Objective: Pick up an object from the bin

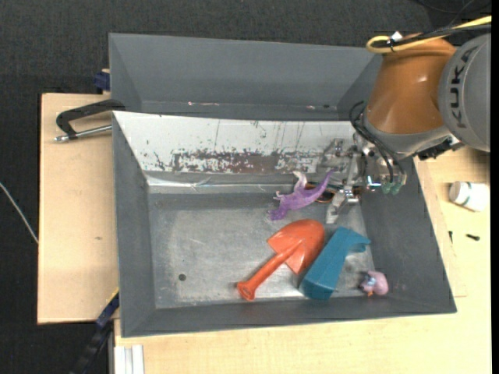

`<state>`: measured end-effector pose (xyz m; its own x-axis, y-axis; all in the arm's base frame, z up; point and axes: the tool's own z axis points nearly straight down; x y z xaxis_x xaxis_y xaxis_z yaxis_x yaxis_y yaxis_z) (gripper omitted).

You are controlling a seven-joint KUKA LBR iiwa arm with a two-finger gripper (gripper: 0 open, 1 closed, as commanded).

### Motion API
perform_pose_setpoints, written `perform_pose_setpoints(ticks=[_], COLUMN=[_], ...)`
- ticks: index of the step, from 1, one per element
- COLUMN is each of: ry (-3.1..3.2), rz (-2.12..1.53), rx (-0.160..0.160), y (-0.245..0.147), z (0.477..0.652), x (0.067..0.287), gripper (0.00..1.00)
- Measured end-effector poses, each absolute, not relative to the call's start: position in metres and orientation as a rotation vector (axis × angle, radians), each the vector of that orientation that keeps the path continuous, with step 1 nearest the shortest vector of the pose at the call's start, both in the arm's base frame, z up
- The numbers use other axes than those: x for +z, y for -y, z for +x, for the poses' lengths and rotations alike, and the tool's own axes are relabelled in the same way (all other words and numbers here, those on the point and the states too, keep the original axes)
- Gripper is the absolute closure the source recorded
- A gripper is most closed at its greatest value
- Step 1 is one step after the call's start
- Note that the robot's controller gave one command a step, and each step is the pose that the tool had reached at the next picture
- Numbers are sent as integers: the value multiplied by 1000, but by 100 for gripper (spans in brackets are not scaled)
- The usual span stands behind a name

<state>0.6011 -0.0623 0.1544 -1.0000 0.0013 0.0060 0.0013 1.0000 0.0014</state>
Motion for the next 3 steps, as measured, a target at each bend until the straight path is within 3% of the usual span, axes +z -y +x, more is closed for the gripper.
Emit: perform_pose_setpoints(ticks=[1,2,3], ry=[3144,3079,3079], rz=[0,647,647], rx=[-1,-2,-2], y=[62,85,85], z=[603,602,602], x=[159,75,75], gripper=[0,100,100])
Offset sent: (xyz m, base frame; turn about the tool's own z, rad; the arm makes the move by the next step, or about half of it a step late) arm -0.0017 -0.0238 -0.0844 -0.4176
